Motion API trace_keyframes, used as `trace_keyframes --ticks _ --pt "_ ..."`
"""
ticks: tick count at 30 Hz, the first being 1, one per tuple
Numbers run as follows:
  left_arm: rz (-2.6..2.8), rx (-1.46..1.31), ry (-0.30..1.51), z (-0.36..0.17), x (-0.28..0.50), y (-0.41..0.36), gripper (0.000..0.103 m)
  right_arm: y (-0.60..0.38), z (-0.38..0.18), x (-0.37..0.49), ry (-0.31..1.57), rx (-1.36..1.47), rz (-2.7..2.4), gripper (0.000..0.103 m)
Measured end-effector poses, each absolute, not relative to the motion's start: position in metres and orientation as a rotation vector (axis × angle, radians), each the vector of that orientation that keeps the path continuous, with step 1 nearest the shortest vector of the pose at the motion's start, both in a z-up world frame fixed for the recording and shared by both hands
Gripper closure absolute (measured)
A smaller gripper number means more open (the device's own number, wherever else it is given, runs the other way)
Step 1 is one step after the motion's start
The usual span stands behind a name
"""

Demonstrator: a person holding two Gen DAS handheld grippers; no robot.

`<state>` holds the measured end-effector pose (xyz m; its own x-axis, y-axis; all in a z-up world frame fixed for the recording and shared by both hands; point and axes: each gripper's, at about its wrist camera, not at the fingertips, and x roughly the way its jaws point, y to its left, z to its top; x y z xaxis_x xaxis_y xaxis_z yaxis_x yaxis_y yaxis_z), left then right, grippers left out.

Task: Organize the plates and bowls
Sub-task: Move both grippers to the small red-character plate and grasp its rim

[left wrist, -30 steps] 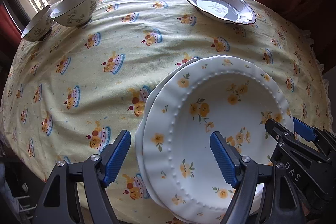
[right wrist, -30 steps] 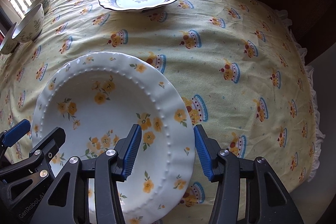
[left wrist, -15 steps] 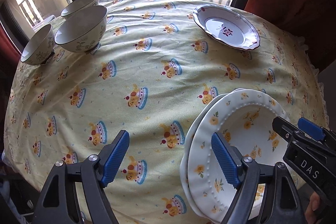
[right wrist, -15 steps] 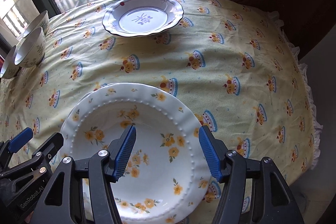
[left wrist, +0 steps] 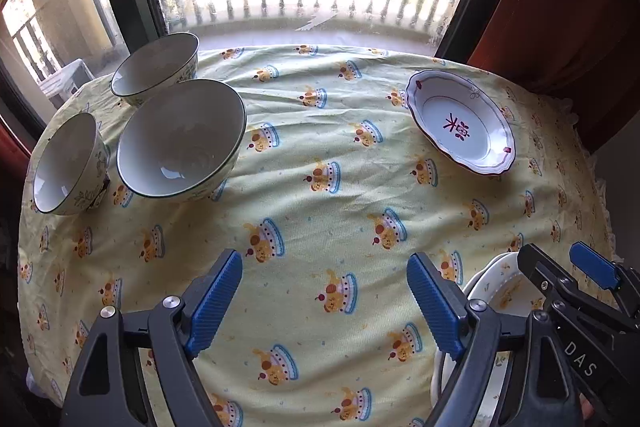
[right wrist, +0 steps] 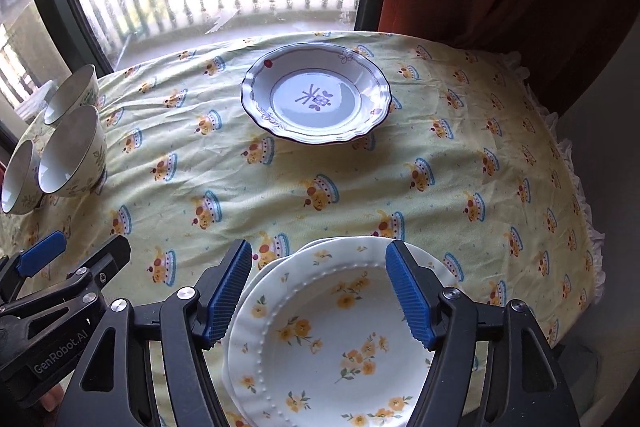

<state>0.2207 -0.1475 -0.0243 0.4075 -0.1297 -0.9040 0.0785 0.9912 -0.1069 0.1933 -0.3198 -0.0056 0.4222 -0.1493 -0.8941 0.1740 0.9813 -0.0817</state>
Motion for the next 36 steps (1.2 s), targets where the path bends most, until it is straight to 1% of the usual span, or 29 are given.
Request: trace_keyframes --ticks 7,16,31,36 --pt "-0.137 -0.03 1.146 -0.025 0.253 -0.147 0.017 -0.311 -0.001 0.221 1.102 0.027 -0.223 0.03" --pt "-0.108 -0.062 1.144 -0.036 0.291 -0.181 0.017 -0.343 -0.002 0.265 1.076 0.076 -0.196 0.03" --pt "-0.047 -0.05 1.137 -0.067 0.351 -0.242 0.017 -0.413 -0.038 0.327 1.074 0.141 -0.189 0.03" --pt "-0.037 -0.034 1.128 -0.078 0.369 -0.26 0.02 -0.431 -0.056 0.346 1.084 0.153 -0.189 0.03"
